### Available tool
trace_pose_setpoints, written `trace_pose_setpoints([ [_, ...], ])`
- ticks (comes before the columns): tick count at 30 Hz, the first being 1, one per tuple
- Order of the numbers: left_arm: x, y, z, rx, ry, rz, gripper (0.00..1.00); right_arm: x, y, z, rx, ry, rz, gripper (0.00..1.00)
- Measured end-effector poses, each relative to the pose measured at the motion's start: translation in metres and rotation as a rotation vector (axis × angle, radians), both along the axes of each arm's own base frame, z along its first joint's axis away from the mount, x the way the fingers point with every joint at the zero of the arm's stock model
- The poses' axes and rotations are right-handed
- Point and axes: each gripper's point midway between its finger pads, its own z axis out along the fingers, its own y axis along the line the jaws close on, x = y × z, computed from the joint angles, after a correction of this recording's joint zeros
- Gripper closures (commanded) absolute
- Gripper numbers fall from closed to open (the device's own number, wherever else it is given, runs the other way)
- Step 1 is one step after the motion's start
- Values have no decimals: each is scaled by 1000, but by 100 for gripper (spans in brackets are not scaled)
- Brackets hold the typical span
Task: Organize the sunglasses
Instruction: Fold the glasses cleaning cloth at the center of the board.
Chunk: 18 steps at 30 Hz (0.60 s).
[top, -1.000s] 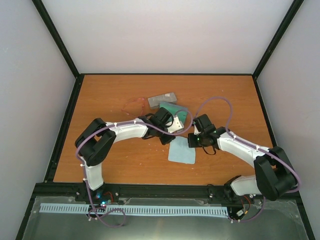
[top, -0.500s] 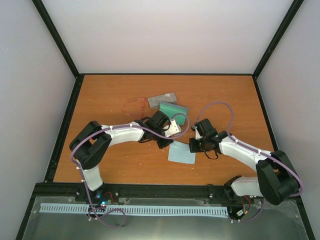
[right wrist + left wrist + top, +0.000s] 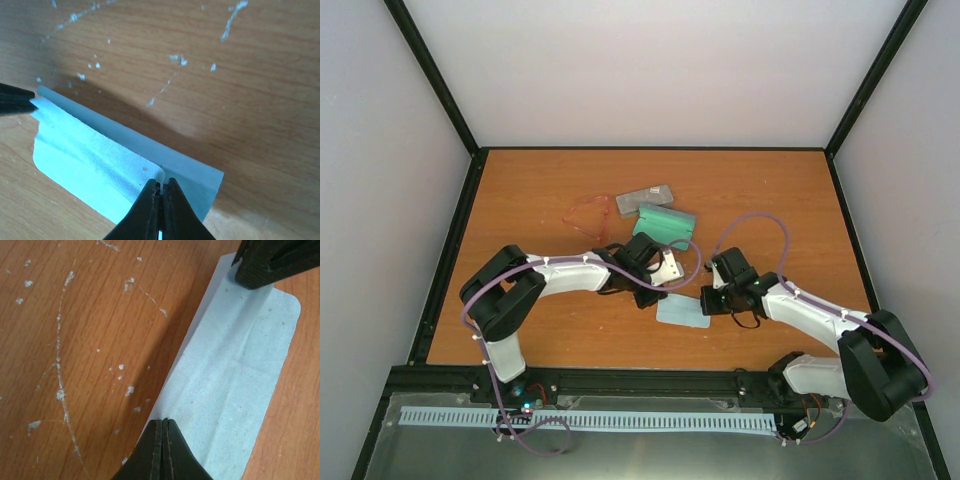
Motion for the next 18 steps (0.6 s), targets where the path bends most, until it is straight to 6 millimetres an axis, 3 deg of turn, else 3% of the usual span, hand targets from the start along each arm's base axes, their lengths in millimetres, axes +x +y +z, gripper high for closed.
trace_pose_setpoints([
  [11, -14, 1, -9, 7, 18, -25, 98, -21, 4, -19, 13, 59, 14, 93],
  [18, -30, -3, -14, 19, 26, -62, 97, -25, 7, -21, 36, 68, 11, 81],
])
